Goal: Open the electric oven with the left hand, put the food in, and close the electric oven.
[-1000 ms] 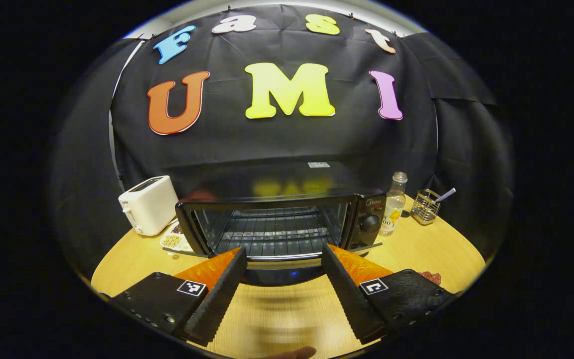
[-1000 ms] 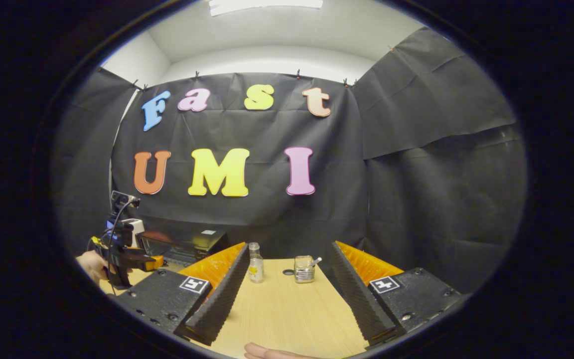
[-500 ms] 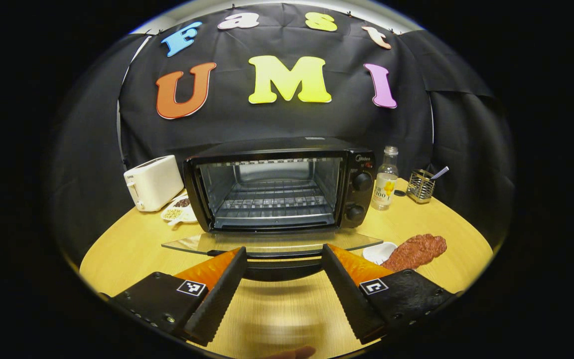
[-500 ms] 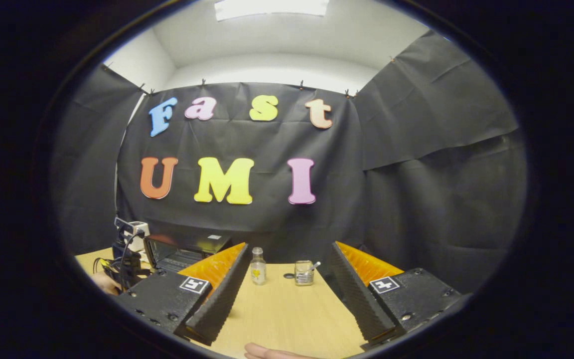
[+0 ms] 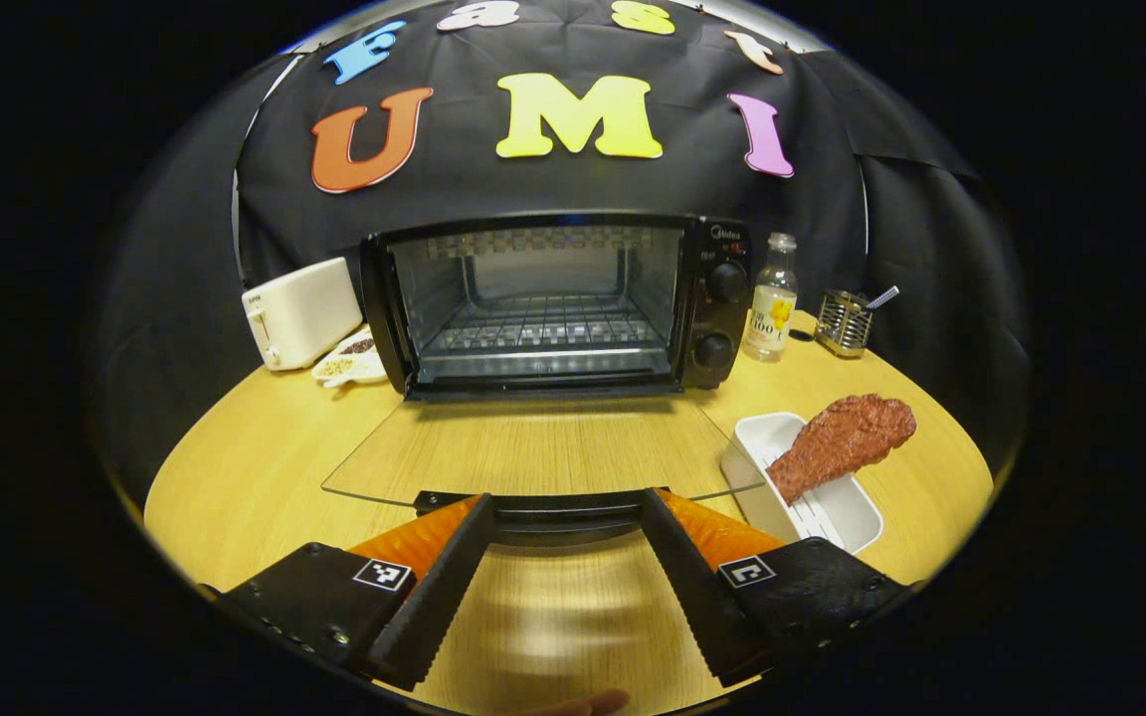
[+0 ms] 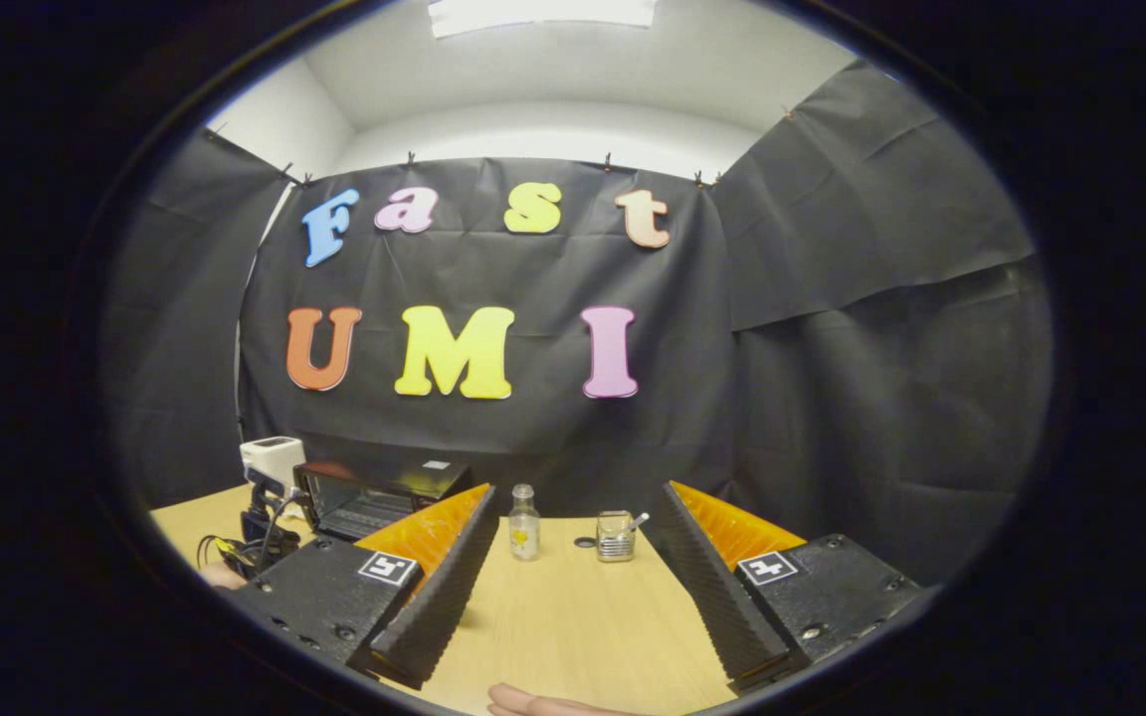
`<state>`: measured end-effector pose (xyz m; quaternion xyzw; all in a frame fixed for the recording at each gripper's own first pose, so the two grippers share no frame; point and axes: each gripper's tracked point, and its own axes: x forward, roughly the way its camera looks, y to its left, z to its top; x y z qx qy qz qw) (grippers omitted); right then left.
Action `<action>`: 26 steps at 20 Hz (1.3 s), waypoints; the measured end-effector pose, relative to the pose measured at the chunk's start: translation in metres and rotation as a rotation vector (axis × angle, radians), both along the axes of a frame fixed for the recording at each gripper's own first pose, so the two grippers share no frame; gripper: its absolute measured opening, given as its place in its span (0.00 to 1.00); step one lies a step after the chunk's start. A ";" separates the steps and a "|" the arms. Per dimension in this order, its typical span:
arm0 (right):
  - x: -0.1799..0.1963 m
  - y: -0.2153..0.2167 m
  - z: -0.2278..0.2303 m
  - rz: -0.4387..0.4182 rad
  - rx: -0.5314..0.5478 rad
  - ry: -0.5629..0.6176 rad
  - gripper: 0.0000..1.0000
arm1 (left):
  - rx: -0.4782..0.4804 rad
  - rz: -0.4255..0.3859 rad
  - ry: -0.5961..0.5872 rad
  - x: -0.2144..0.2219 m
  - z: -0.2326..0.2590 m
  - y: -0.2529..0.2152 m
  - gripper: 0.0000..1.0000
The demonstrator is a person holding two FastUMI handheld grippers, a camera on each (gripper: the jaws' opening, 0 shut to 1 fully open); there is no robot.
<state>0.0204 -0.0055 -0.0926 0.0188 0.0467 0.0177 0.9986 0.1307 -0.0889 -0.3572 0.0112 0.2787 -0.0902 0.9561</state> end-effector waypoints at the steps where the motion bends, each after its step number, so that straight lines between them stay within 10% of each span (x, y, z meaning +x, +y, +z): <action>1: 0.001 0.002 0.001 0.006 0.001 0.000 1.00 | 0.003 0.010 0.030 -0.005 -0.008 0.002 0.96; 8: 0.015 0.025 -0.021 0.080 0.004 0.065 1.00 | -0.013 -0.013 -0.063 -0.009 0.027 0.004 0.96; 15: 0.066 0.052 -0.072 0.174 -0.029 0.251 0.99 | -0.077 0.036 -0.344 -0.048 0.160 0.020 0.96; 21: 0.105 0.085 -0.158 0.305 0.021 0.592 1.00 | 0.079 0.102 -0.538 -0.096 0.238 0.053 0.95; 26: 0.126 0.114 -0.231 0.366 0.242 0.860 0.93 | -0.007 0.068 -0.538 -0.126 0.257 0.042 0.95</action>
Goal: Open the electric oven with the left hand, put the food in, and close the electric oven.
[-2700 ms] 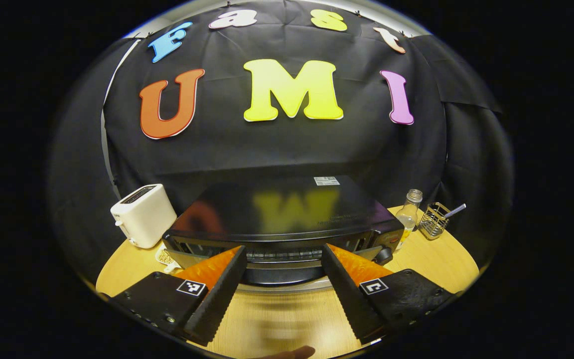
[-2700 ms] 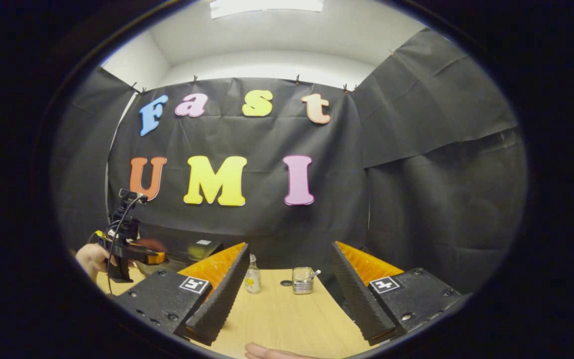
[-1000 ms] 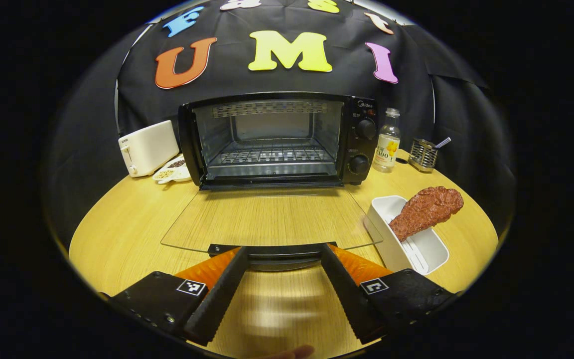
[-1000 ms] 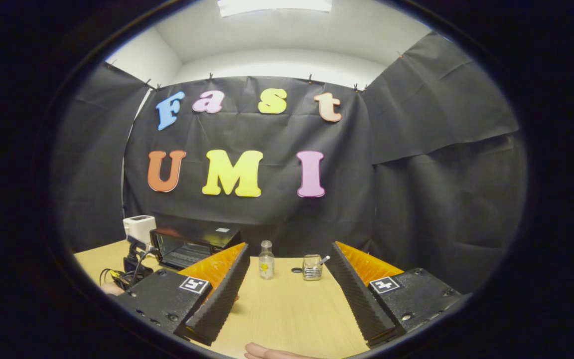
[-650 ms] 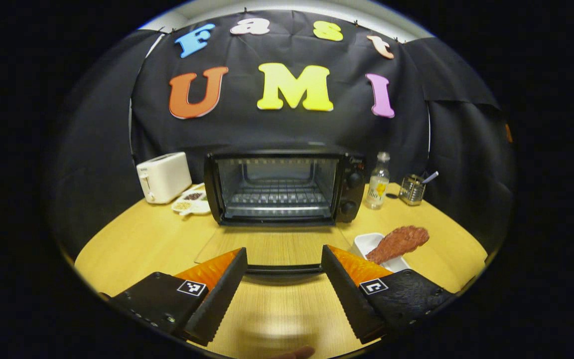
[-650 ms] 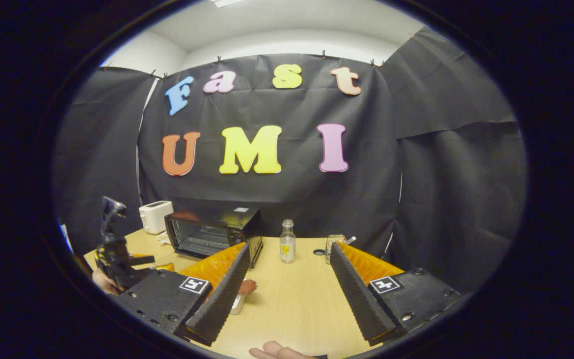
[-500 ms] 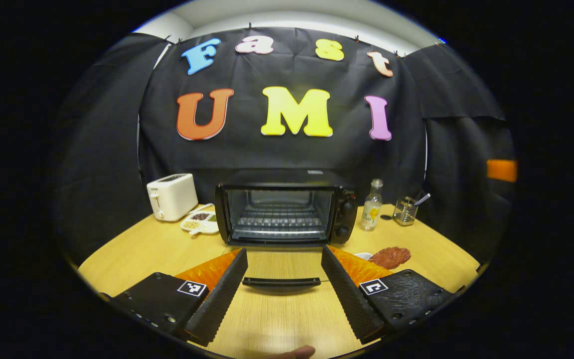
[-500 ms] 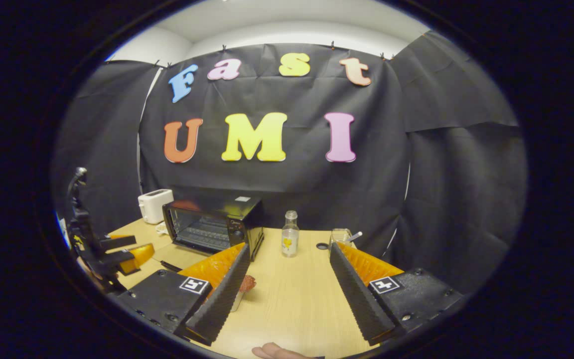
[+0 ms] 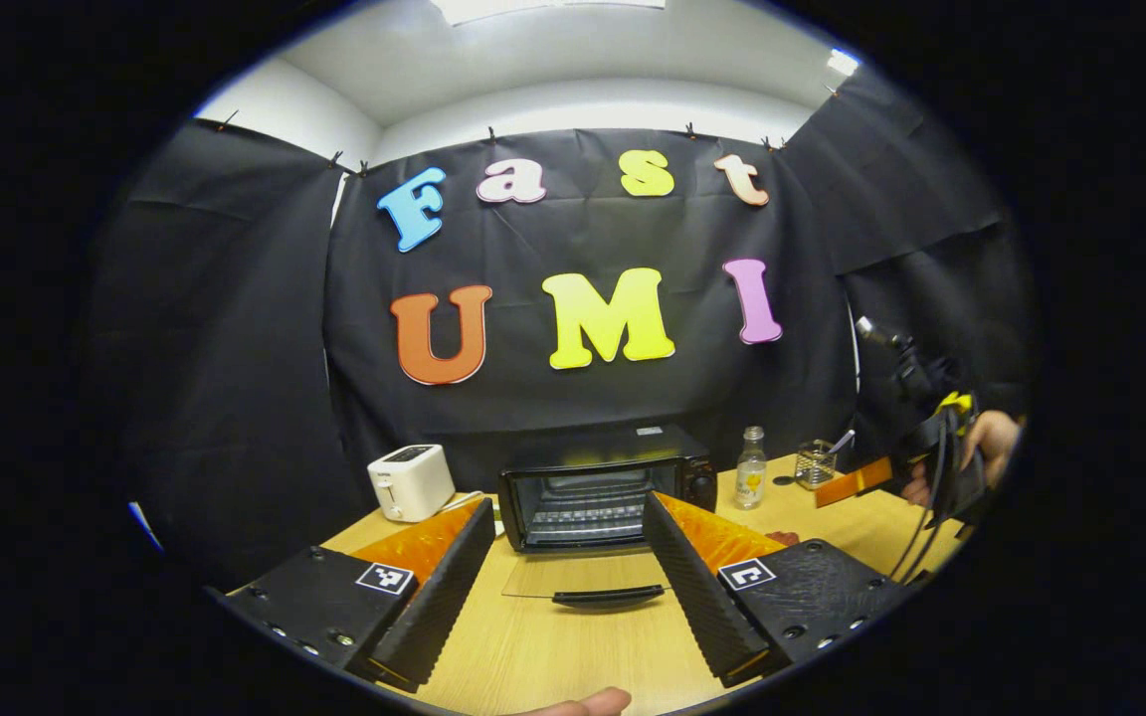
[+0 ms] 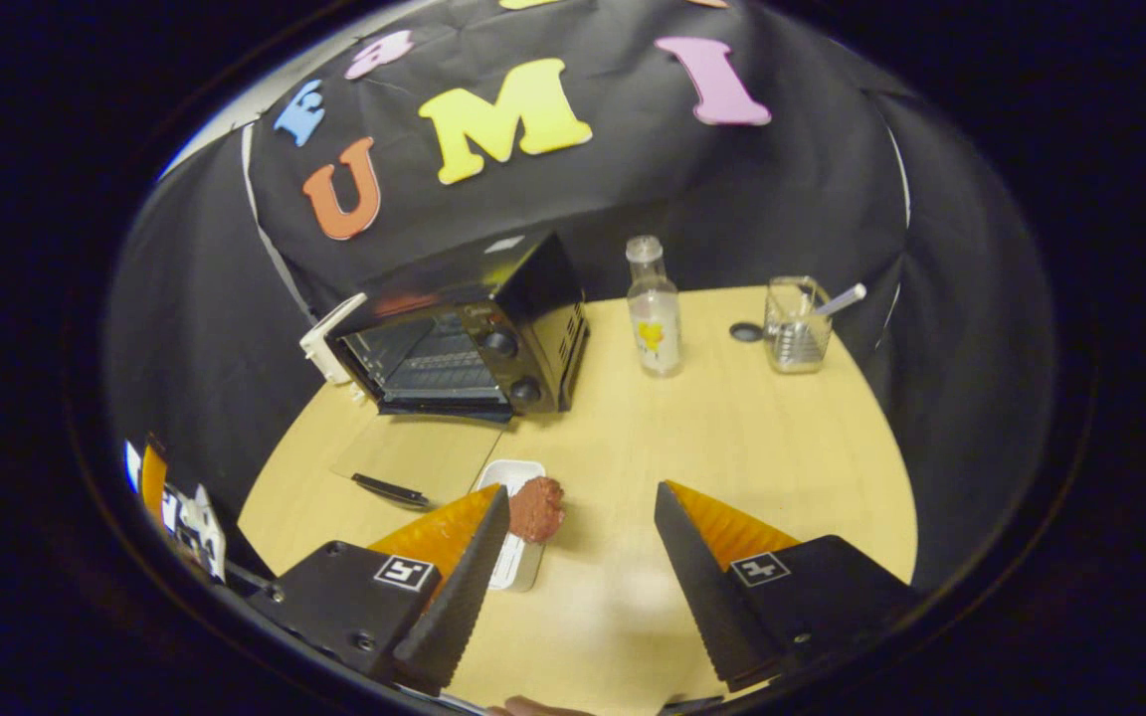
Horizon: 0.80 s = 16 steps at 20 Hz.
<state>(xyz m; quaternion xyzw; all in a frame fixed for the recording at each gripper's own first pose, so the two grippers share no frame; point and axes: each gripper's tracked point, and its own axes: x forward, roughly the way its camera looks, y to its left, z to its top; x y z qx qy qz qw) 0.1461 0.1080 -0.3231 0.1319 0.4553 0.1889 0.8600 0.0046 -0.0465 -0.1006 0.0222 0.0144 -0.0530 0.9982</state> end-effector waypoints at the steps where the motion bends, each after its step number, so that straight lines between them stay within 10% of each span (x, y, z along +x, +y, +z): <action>1: 0.001 0.008 -0.009 0.005 0.044 0.045 0.92 | -0.009 -0.003 -0.002 -0.002 0.003 0.003 0.95; 6: -0.003 0.042 -0.052 -0.030 0.256 0.255 0.63 | -0.033 0.084 -0.016 -0.012 0.013 0.036 0.96; 8: -0.006 0.055 -0.057 -0.077 0.363 0.338 0.43 | -0.049 0.068 -0.040 -0.019 0.023 0.035 0.95; 9: -0.009 0.055 -0.053 -0.085 0.372 0.341 0.14 | -0.056 0.053 -0.041 -0.024 0.023 0.034 0.95; 16: -0.038 0.050 0.015 0.044 0.120 0.030 0.09 | -0.068 0.018 -0.047 -0.043 0.028 0.041 0.95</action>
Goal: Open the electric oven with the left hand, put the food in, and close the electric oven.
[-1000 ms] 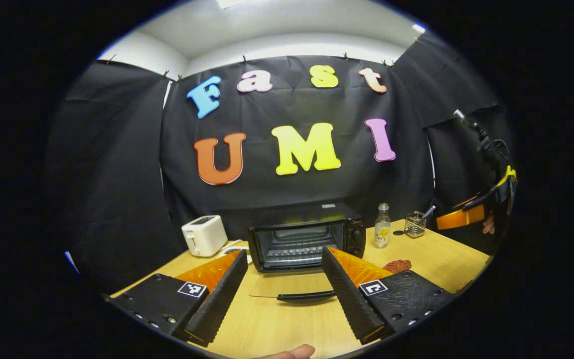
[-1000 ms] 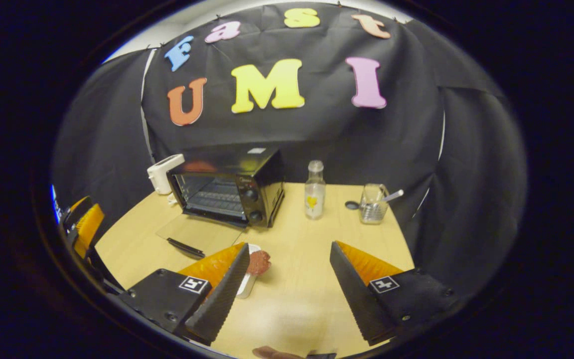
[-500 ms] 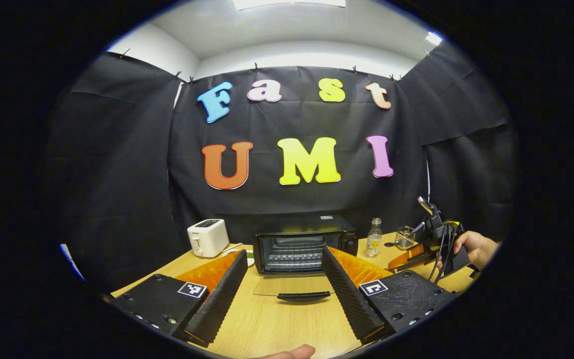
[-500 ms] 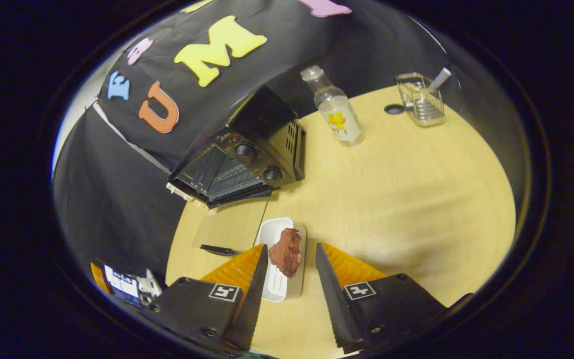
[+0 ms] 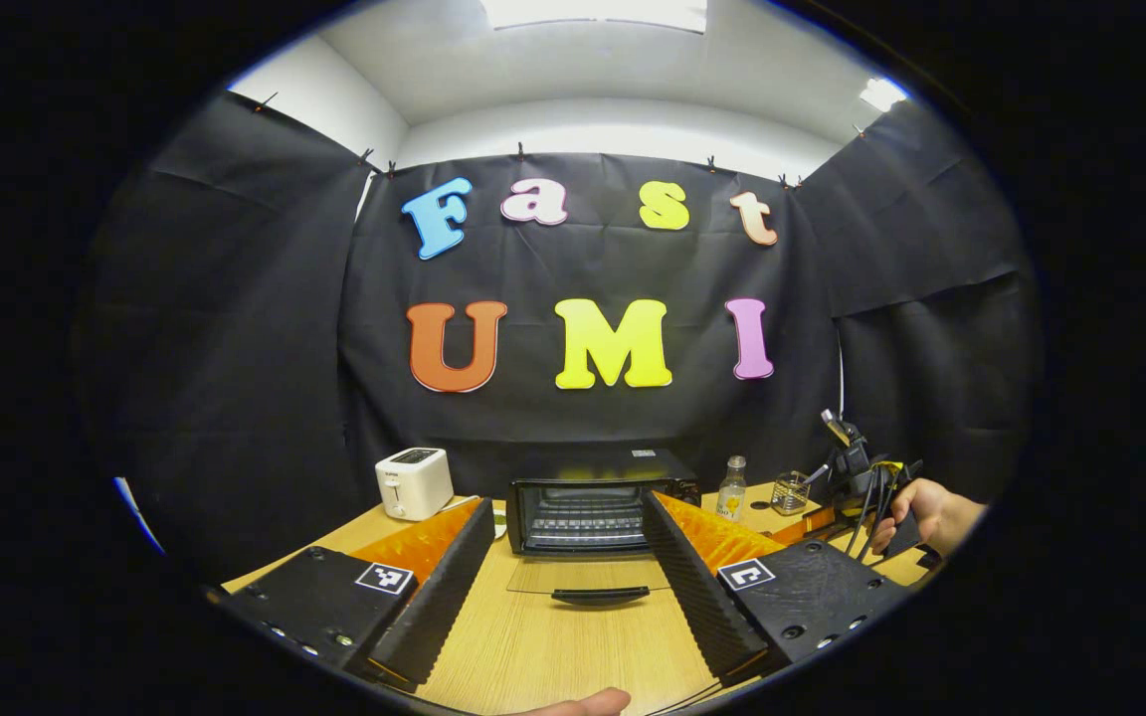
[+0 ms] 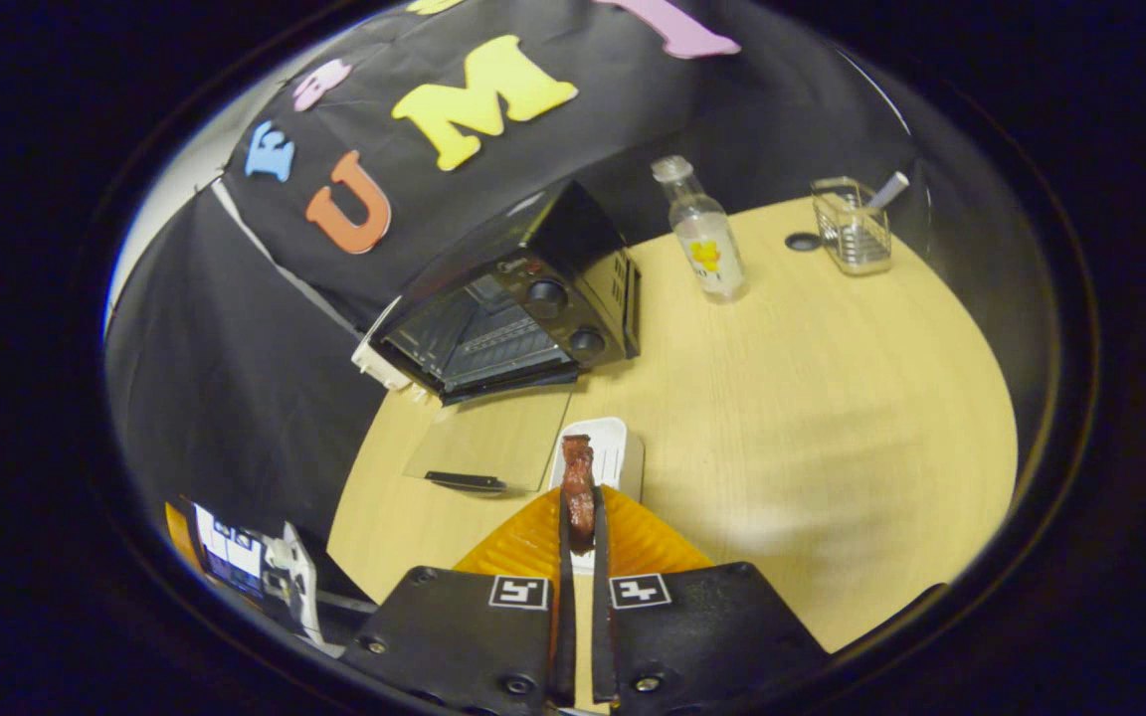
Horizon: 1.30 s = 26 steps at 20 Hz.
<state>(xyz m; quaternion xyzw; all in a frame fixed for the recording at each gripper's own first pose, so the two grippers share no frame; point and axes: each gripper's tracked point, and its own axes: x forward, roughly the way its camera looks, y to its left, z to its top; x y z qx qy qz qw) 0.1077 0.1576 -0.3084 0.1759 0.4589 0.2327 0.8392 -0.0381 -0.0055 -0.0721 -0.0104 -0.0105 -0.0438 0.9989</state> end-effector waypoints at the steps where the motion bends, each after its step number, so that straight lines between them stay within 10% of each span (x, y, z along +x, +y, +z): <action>1: -0.004 0.000 0.011 0.019 -0.050 -0.059 0.10 | -0.009 0.002 -0.001 -0.002 0.001 0.002 0.95; 13: -0.003 0.060 0.101 0.040 -0.389 -0.688 0.09 | -0.054 -0.004 -0.005 -0.016 -0.007 0.024 0.95; 26: 0.063 0.199 0.038 -0.040 -0.223 -0.589 0.10 | -0.022 -0.007 0.062 0.008 -0.050 0.038 0.96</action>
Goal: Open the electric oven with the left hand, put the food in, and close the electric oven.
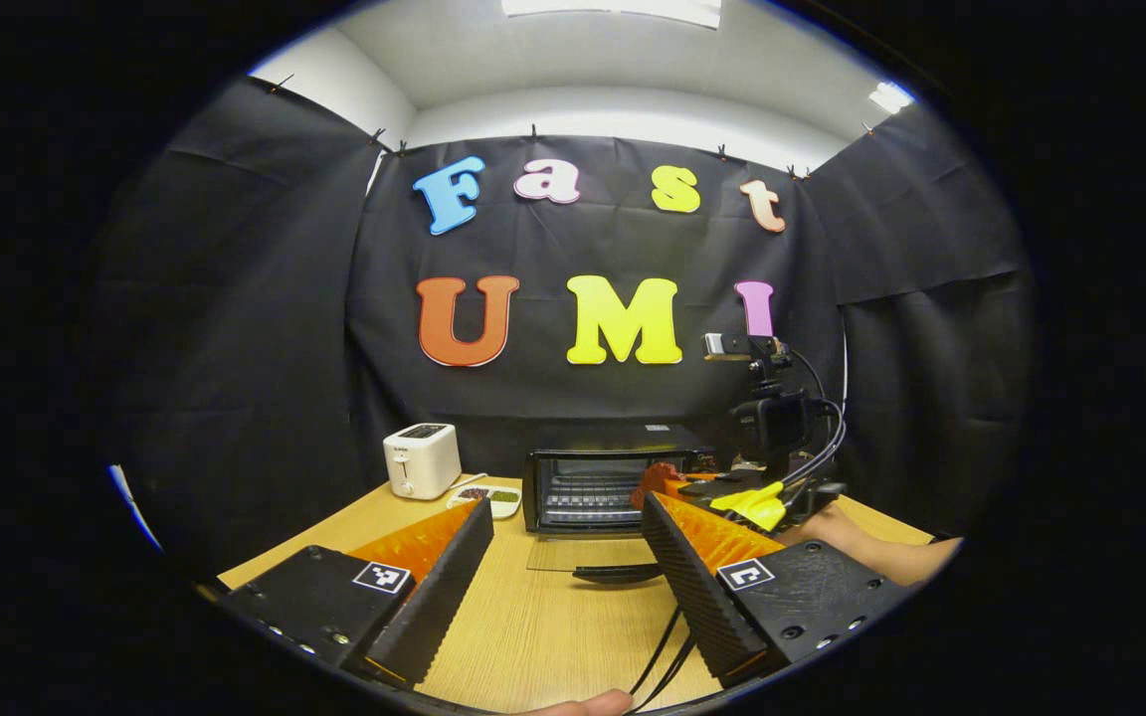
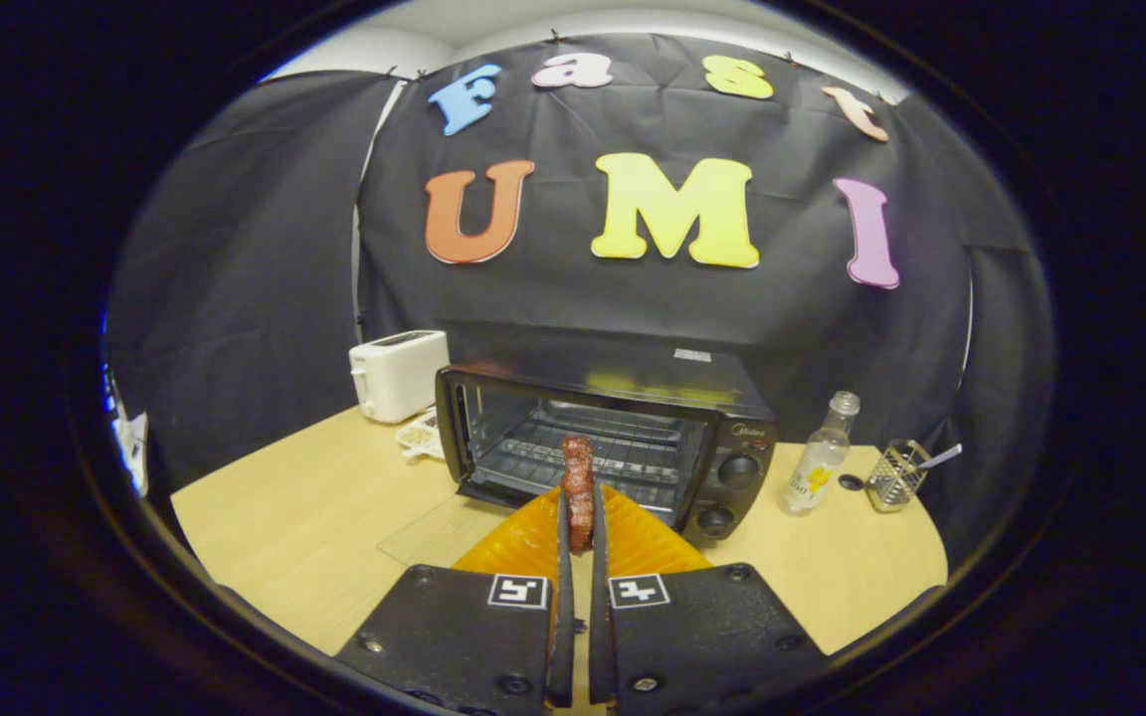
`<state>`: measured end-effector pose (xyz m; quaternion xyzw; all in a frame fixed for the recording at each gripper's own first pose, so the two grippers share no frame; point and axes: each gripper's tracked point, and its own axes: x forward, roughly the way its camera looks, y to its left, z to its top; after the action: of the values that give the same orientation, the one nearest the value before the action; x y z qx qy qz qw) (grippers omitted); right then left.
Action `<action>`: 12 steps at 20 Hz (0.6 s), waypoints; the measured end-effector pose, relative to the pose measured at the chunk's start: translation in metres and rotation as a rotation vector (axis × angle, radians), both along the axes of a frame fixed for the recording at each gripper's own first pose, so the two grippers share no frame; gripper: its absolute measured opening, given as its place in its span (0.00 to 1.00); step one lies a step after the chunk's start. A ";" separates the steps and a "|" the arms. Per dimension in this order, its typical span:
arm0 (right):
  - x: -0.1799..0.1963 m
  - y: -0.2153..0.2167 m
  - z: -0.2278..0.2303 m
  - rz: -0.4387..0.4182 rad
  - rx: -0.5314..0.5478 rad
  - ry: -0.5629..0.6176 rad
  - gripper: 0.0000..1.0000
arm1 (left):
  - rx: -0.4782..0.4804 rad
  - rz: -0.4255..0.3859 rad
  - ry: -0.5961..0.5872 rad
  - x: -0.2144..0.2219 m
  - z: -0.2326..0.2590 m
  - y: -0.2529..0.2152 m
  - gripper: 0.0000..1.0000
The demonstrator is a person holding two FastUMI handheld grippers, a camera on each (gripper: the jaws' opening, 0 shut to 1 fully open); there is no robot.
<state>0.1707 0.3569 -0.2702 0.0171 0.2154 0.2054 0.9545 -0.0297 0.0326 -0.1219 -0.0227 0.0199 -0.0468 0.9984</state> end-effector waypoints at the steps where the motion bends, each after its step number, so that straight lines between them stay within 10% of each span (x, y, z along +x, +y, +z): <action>1: 0.009 0.009 -0.005 -0.022 0.047 0.022 0.10 | -0.003 0.006 0.004 0.004 -0.003 0.005 0.96; 12: 0.106 0.082 -0.067 -0.190 0.574 0.307 0.10 | -0.029 0.105 0.038 0.059 -0.023 0.052 0.96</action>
<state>0.2768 0.4389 -0.3369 0.3359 0.2875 0.1627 0.8821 0.0295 0.0845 -0.1451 -0.0393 0.0369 0.0057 0.9985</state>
